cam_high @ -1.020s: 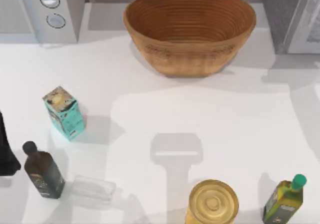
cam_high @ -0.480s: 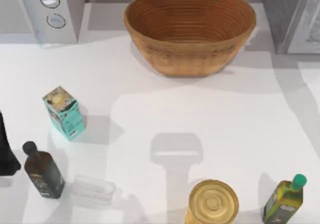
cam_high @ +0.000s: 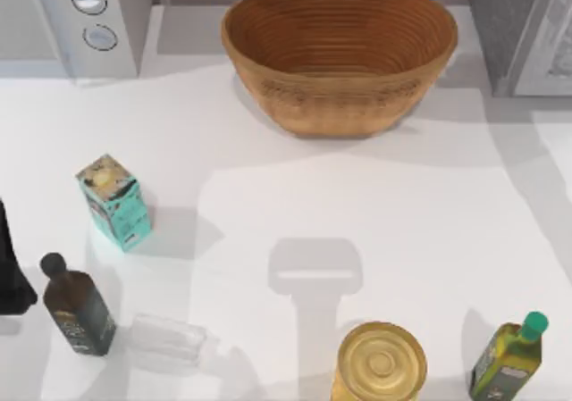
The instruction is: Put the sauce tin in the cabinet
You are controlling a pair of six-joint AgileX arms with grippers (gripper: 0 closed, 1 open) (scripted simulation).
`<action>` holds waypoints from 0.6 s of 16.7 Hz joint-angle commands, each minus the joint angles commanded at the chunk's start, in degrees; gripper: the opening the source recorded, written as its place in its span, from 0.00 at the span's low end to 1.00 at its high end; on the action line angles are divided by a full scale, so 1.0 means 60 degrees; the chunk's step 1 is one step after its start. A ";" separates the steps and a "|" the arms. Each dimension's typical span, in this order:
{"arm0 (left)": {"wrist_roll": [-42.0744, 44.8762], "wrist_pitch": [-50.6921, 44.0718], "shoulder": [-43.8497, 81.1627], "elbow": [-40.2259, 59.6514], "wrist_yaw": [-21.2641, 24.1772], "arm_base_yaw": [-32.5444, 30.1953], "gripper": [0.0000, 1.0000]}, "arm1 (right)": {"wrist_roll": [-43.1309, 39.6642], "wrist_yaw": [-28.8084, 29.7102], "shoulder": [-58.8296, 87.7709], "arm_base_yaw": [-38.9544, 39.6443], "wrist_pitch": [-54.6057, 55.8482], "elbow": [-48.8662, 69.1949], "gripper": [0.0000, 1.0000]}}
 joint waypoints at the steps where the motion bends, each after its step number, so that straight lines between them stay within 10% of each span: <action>1: 0.0000 0.0000 0.0000 0.0000 0.0000 0.0000 1.00 | -0.0020 -0.0041 0.0228 -0.0068 0.0028 0.0210 0.00; 10: 0.0000 0.0000 0.0000 0.0000 0.0000 0.0000 1.00 | 0.0013 -0.0598 0.4464 -0.0604 0.0625 0.3746 0.00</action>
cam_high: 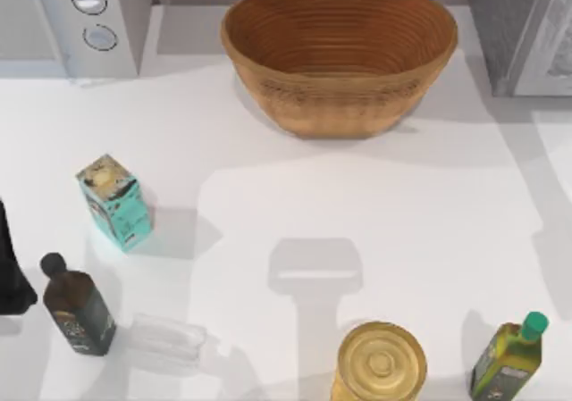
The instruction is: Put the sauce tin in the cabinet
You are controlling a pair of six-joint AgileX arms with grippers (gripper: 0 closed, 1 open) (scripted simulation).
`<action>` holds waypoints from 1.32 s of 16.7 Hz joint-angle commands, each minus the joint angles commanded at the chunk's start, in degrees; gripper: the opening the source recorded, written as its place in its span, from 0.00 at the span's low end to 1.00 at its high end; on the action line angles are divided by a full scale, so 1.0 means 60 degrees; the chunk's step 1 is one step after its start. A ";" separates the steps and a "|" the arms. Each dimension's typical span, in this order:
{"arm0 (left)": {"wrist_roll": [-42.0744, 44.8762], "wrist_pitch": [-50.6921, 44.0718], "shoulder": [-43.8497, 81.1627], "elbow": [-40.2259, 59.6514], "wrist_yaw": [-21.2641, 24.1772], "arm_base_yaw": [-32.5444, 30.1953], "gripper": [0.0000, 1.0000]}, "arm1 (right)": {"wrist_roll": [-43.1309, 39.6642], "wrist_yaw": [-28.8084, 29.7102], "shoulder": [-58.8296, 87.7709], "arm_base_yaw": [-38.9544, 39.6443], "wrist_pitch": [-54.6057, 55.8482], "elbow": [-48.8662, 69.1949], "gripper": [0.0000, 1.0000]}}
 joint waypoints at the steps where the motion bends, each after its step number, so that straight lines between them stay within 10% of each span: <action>1: 0.0000 0.0000 0.0000 0.0000 0.0000 0.0000 1.00 | 0.0000 -0.0057 0.0203 -0.0085 0.0067 0.0190 0.00; 6: 0.0000 0.0000 0.0000 0.0000 0.0000 0.0000 1.00 | 0.0001 -0.0101 0.0323 -0.0160 0.0127 0.0301 0.00; 19: 0.0000 0.0000 0.0000 0.0000 0.0000 0.0000 1.00 | 0.0001 -0.0101 0.0323 -0.0160 0.0127 0.0301 0.98; 22: 0.0000 0.0000 0.0000 0.0000 0.0000 0.0000 1.00 | 0.0001 -0.0101 0.0323 -0.0160 0.0127 0.0301 1.00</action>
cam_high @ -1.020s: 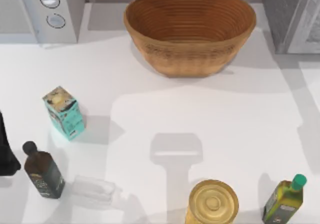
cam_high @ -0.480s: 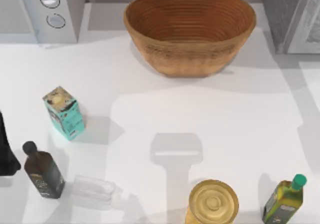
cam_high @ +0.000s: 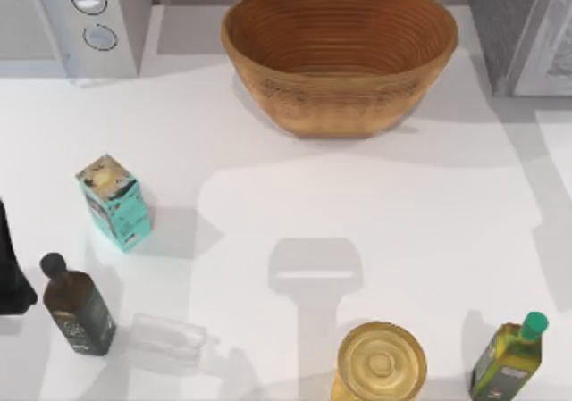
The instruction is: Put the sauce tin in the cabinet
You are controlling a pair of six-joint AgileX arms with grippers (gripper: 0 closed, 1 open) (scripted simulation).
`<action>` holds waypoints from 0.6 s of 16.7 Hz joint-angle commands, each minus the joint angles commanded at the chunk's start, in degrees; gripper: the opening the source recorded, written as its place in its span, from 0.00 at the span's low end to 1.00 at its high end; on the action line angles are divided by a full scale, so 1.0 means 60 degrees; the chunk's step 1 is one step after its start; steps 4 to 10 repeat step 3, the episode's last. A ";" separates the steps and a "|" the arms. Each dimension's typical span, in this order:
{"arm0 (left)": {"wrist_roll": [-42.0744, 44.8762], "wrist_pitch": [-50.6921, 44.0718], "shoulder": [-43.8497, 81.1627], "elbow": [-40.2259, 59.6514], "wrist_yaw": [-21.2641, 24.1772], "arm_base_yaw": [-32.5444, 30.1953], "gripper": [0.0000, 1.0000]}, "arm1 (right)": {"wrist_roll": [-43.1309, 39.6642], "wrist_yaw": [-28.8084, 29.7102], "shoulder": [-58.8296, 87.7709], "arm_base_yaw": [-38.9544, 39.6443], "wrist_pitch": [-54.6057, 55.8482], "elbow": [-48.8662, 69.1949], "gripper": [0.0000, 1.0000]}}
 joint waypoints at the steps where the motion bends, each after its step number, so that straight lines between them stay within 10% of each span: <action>1: 0.0000 0.0000 0.0000 0.0000 0.0000 0.0000 1.00 | 0.0000 0.0000 0.0000 0.0000 0.0000 0.0000 1.00; 10: 0.0000 0.0000 0.0000 0.0000 0.0000 0.0000 1.00 | 0.0000 0.0000 0.0000 0.0000 0.0000 0.0000 1.00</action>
